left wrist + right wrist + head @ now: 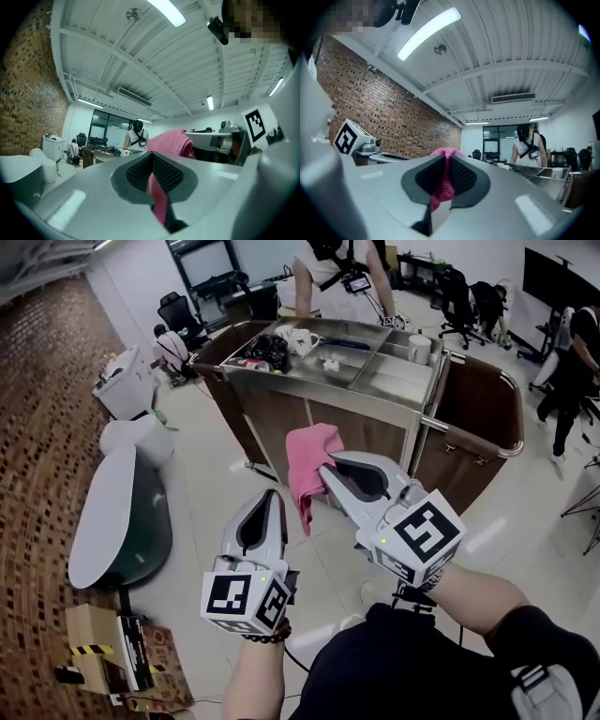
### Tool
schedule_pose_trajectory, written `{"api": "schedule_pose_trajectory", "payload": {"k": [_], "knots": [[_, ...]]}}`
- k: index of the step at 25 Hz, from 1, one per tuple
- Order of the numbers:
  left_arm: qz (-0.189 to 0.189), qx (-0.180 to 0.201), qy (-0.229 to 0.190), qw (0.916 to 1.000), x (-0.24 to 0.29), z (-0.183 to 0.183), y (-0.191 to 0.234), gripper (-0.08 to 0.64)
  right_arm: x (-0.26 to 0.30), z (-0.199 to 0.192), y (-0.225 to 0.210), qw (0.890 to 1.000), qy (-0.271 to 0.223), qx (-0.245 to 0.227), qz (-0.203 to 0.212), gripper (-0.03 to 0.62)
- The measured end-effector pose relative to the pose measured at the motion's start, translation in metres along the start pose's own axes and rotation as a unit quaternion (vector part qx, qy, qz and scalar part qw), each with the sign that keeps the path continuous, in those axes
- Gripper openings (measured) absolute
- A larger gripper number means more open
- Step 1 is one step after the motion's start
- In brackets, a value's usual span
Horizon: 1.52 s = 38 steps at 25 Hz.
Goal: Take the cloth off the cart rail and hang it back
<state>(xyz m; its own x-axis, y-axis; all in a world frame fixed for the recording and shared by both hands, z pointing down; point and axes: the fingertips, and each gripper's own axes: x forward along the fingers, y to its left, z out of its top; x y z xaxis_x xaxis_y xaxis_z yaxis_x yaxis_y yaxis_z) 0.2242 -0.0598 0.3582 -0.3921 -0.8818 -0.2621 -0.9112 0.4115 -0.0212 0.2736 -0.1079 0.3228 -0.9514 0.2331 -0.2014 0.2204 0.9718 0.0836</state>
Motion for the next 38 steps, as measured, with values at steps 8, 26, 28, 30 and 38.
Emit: {"api": "schedule_pose_trajectory", "payload": {"k": [8,26,28,30,38], "knots": [[0.054,0.022,0.001,0.9983,0.005,-0.026,0.069,0.003,0.075,-0.028,-0.009,0.995,-0.059,-0.038,0.068,0.026],[0.129,0.043,0.007,0.9907,0.084,-0.062,0.219,0.003,0.24,-0.082,-0.07,0.988,-0.075,-0.015,0.135,0.026],[0.13,0.043,0.01,0.9904,0.091,-0.066,0.231,0.003,0.253,-0.085,-0.075,0.988,-0.075,-0.013,0.137,0.026],[0.131,0.041,0.014,0.9904,0.095,-0.072,0.246,0.003,0.267,-0.09,-0.076,0.988,-0.074,-0.011,0.138,0.026],[0.12,0.042,0.012,0.9918,0.103,-0.07,0.296,0.003,0.321,-0.1,-0.073,0.989,-0.069,-0.012,0.127,0.026]]}}
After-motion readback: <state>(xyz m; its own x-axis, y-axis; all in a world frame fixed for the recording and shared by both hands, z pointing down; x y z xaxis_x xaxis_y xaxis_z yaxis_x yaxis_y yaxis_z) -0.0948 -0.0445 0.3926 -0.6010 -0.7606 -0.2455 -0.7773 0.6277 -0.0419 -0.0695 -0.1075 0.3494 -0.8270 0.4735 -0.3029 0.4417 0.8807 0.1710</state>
